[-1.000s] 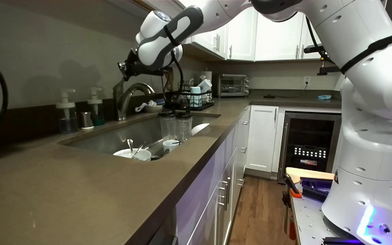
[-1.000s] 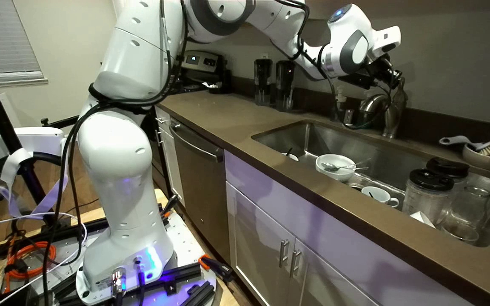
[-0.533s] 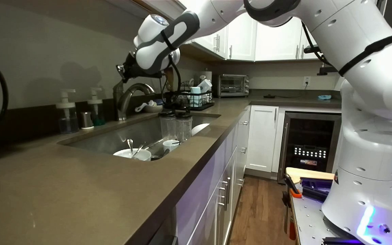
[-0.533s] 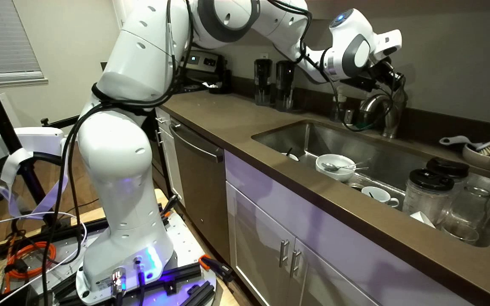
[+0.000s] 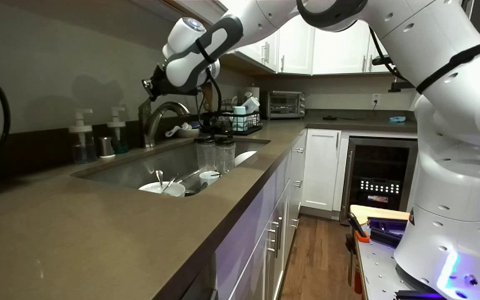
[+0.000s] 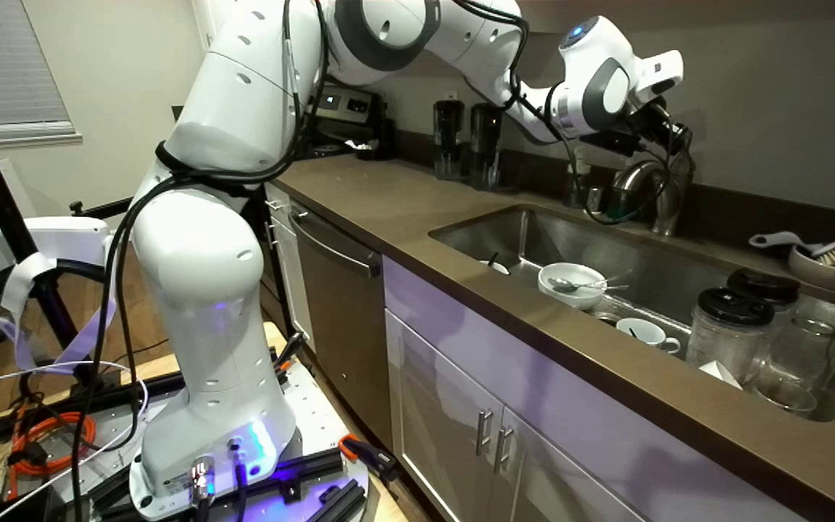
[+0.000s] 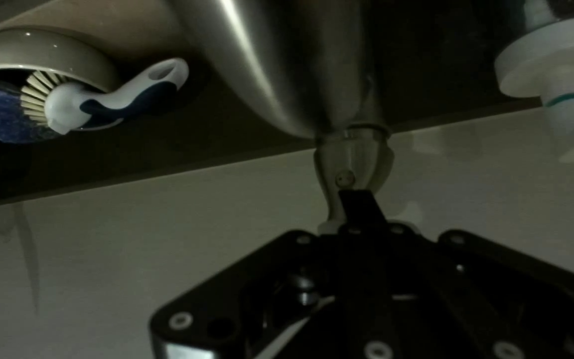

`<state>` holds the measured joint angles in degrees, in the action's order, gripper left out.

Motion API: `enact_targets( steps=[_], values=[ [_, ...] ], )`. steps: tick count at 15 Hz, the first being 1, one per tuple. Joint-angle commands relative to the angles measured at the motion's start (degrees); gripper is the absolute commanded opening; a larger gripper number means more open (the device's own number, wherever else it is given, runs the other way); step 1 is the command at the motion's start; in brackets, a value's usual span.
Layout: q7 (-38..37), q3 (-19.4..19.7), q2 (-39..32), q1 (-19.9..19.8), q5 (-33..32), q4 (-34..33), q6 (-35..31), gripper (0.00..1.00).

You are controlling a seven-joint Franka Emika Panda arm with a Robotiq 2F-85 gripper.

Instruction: Push the tap lever up

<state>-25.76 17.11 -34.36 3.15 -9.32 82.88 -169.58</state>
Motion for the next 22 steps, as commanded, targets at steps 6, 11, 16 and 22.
enact_targets(
  steps=[6, 11, 16, 22],
  values=[
    [-4.51, 5.32, -1.48, 2.47, -0.29, -4.28, -0.22, 0.03],
    [-7.35, 8.65, -1.98, 3.60, -0.29, -6.20, -0.48, 0.03],
    [-9.00, 11.62, -3.23, 3.73, -0.09, -10.37, -0.16, 0.03],
    [-10.34, 12.56, -4.09, 3.71, 0.29, -11.59, -0.02, 0.03]
  ],
)
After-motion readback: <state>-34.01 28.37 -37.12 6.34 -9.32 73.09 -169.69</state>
